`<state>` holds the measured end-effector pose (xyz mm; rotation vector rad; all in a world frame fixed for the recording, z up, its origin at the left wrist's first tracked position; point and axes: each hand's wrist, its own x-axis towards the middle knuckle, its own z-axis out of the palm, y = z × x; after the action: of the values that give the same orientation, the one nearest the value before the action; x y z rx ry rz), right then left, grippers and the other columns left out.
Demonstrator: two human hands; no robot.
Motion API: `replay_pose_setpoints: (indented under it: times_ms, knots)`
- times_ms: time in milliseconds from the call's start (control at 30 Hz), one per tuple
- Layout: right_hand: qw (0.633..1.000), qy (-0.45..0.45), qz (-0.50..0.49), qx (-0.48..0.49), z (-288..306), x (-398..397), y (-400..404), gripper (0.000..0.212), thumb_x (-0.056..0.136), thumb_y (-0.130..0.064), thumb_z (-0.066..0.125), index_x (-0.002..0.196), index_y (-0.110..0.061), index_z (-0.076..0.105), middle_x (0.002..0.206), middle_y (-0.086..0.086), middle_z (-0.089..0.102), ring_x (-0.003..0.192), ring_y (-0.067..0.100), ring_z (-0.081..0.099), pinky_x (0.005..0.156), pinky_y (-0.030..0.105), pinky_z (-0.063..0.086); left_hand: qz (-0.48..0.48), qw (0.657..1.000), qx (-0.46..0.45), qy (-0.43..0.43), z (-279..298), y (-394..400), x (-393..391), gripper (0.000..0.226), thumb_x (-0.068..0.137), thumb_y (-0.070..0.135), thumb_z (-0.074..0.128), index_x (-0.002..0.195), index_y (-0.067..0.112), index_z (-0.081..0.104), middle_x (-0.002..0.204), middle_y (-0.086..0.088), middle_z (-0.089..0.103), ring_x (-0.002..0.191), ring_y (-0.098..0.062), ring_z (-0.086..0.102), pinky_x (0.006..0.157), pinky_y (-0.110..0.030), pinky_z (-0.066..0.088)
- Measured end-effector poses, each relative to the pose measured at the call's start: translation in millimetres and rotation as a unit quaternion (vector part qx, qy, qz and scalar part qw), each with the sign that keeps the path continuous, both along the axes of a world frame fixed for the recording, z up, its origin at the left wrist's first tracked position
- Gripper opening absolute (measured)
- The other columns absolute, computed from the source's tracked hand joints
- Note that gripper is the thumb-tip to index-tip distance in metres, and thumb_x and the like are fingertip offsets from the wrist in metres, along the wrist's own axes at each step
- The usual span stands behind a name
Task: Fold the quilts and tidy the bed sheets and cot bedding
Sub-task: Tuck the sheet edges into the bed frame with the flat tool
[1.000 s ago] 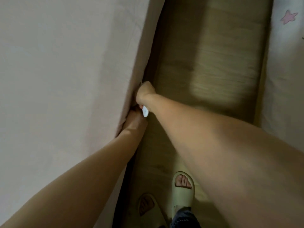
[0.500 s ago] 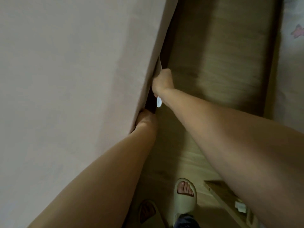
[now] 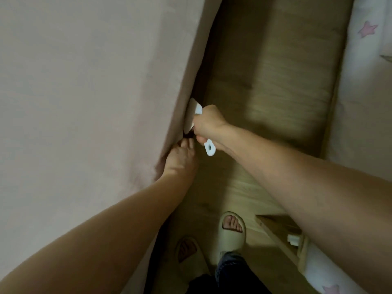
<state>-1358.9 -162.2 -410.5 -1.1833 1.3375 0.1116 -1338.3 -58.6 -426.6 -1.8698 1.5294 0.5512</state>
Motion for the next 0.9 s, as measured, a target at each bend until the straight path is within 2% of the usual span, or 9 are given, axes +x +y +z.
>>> replay_pose_setpoints:
  times_ms: [100,200,233,300,333,400,600,800,900]
  knots:
    - [0.999,0.002,0.01,0.033,1.7,3.2,20.5,0.009,0.093,0.002,0.038,0.092,-0.002,0.045,0.068,0.009,0.042,0.043,0.017,0.032,0.034,0.019,0.025,-0.118,0.992,0.034,-0.037,15.4,30.7,-11.1,0.042,0.1,0.004,0.033,0.14,-0.007,0.035,0.138,-0.022,0.033,0.122,-0.031,0.039,0.091,-0.033,0.043]
    - [0.999,0.014,0.035,0.027,-0.1,20.4,27.1,0.028,0.096,0.002,0.036,0.122,0.0,0.045,0.082,0.013,0.05,0.05,0.018,0.041,0.041,0.026,0.031,-0.163,0.982,0.041,-0.089,17.9,49.5,-11.1,0.04,0.098,-0.001,0.033,0.137,-0.01,0.037,0.133,-0.025,0.038,0.118,-0.032,0.042,0.089,-0.031,0.045]
    - [0.999,0.015,0.036,0.026,-0.2,19.2,28.8,0.027,0.097,0.001,0.036,0.121,0.0,0.046,0.078,0.012,0.049,0.051,0.018,0.042,0.042,0.026,0.032,-0.172,0.978,0.026,-0.112,17.4,49.0,-9.3,0.039,0.098,-0.003,0.034,0.136,-0.01,0.038,0.13,-0.026,0.04,0.116,-0.032,0.045,0.087,-0.031,0.047]
    - [0.999,0.002,0.041,0.014,-1.8,11.8,28.3,0.01,0.095,0.0,0.04,0.097,-0.002,0.05,0.07,0.008,0.044,0.05,0.016,0.042,0.042,0.025,0.034,-0.178,0.974,0.021,-0.138,12.5,45.5,-11.6,0.036,0.096,-0.007,0.033,0.131,-0.01,0.044,0.126,-0.026,0.047,0.112,-0.033,0.05,0.083,-0.03,0.048]
    - [0.999,-0.007,0.046,0.006,-5.2,6.1,34.8,0.015,0.094,-0.001,0.042,0.08,-0.006,0.046,0.068,0.006,0.042,0.05,0.015,0.041,0.042,0.024,0.035,-0.175,0.975,0.021,-0.135,7.7,52.1,-14.9,0.035,0.096,-0.007,0.032,0.127,-0.008,0.048,0.123,-0.024,0.051,0.11,-0.032,0.052,0.083,-0.031,0.048]
    - [0.998,-0.013,0.049,-0.029,-1.2,-9.0,39.5,0.028,0.094,-0.003,0.042,0.068,-0.012,0.036,0.065,0.004,0.04,0.049,0.014,0.04,0.04,0.022,0.036,-0.154,0.979,0.038,-0.124,3.5,49.5,-20.7,0.032,0.096,-0.004,0.034,0.118,-0.001,0.056,0.116,-0.016,0.059,0.106,-0.029,0.057,0.083,-0.033,0.047]
    - [0.996,-0.066,-0.063,0.012,17.2,-77.2,87.8,0.016,0.095,-0.004,0.029,0.086,-0.008,0.042,0.059,0.004,0.029,0.043,0.012,0.025,0.036,0.017,0.02,-0.067,0.995,-0.059,-0.044,-10.0,66.3,-25.2,0.031,0.099,0.001,0.035,0.111,0.009,0.062,0.113,-0.009,0.062,0.105,-0.024,0.059,0.077,-0.032,0.042]
    - [0.999,-0.018,-0.044,0.008,24.2,-76.0,110.7,0.02,0.092,-0.001,0.033,0.076,-0.011,0.037,0.061,0.005,0.034,0.042,0.013,0.024,0.05,0.022,0.021,-0.123,0.988,-0.084,-0.045,-38.9,84.5,-22.1,0.032,0.099,0.002,0.034,0.111,0.008,0.063,0.111,-0.01,0.063,0.106,-0.031,0.056,0.086,-0.038,0.044]
    - [1.0,-0.003,-0.025,-0.01,10.1,-52.7,118.7,0.03,0.094,0.0,0.038,0.069,-0.015,0.032,0.064,0.005,0.037,0.045,0.015,0.031,0.036,0.01,0.024,-0.128,0.987,-0.092,-0.041,-52.9,94.7,-16.5,0.032,0.1,0.001,0.031,0.118,0.0,0.057,0.121,-0.017,0.059,0.113,-0.037,0.052,0.09,-0.043,0.044]
